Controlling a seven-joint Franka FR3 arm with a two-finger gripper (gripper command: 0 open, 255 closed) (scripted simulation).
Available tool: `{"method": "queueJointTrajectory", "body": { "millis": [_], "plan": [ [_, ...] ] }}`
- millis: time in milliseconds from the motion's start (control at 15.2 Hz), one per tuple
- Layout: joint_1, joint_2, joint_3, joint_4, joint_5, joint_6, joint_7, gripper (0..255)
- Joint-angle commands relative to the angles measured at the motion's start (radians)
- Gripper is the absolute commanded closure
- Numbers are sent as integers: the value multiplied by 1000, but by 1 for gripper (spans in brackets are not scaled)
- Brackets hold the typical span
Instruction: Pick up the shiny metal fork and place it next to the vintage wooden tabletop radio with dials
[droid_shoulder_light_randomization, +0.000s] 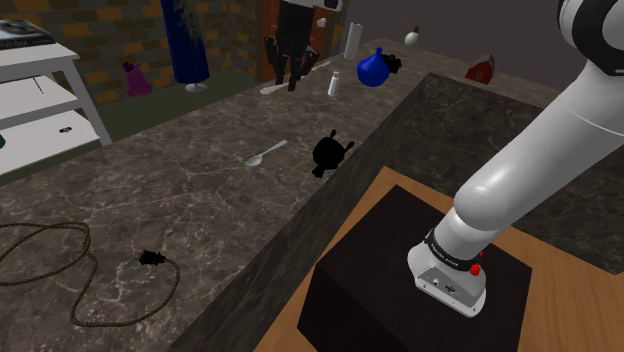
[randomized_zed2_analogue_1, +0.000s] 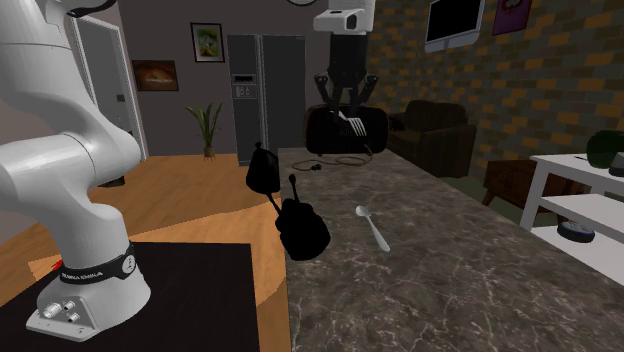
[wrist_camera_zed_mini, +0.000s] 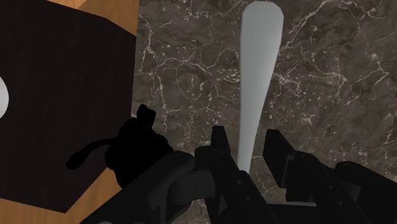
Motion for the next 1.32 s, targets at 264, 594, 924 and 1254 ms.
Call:
{"method": "queueJointTrajectory", "body": {
  "millis": [264, 594, 924, 1254],
  "plan": [
    [-2, 9, -2, 90, -6, -81, 13, 255],
    [-2, 23, -1, 172, -13, -149, 26, 255],
    [33, 52, 42, 224, -25, -162, 109, 255],
    [100, 117, 114, 288, -60, -150, 248, 255]
  ]
}}
